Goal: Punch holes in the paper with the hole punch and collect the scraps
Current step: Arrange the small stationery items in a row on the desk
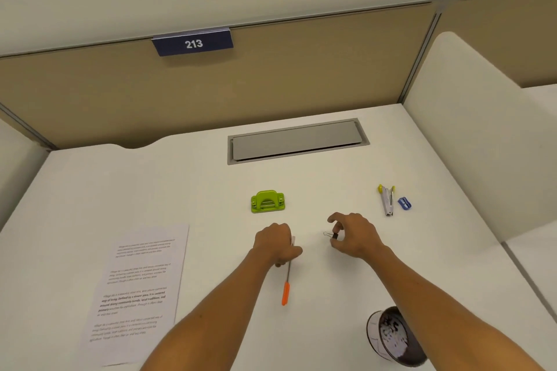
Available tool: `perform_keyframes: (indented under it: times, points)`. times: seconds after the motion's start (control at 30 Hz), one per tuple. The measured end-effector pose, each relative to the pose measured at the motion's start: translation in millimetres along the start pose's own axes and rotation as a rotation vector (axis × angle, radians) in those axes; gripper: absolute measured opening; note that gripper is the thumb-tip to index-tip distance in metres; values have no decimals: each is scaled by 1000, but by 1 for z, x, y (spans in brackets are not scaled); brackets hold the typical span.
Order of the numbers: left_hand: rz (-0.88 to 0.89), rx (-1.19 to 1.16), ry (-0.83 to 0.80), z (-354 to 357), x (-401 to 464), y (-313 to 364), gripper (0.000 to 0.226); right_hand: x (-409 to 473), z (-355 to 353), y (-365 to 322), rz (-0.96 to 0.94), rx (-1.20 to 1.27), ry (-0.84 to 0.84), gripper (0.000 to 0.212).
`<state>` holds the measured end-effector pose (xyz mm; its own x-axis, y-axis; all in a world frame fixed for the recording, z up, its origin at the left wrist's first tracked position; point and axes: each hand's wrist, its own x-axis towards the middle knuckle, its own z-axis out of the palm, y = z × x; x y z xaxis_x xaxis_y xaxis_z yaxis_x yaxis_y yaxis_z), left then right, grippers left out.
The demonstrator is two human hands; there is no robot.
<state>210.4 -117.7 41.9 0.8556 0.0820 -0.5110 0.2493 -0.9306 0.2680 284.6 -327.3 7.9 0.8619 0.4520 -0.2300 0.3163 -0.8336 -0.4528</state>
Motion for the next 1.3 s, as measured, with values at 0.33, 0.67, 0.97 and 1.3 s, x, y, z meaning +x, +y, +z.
perform_keyframes:
  times: [0.33,0.67,0.97,1.3]
  points:
    - [109,76,10,-13,66,90,23,-10,-49,85,161,46,69,43]
    - [120,-3,1,-6,111,172,15,-23,-76,153,366,94,225,40]
    - [118,-103,-26,5,149,228,15,-20,-76,185,431,112,234,40]
    - [105,-81,-22,19,180,263,35,-10,-71,205,428,98,197,44]
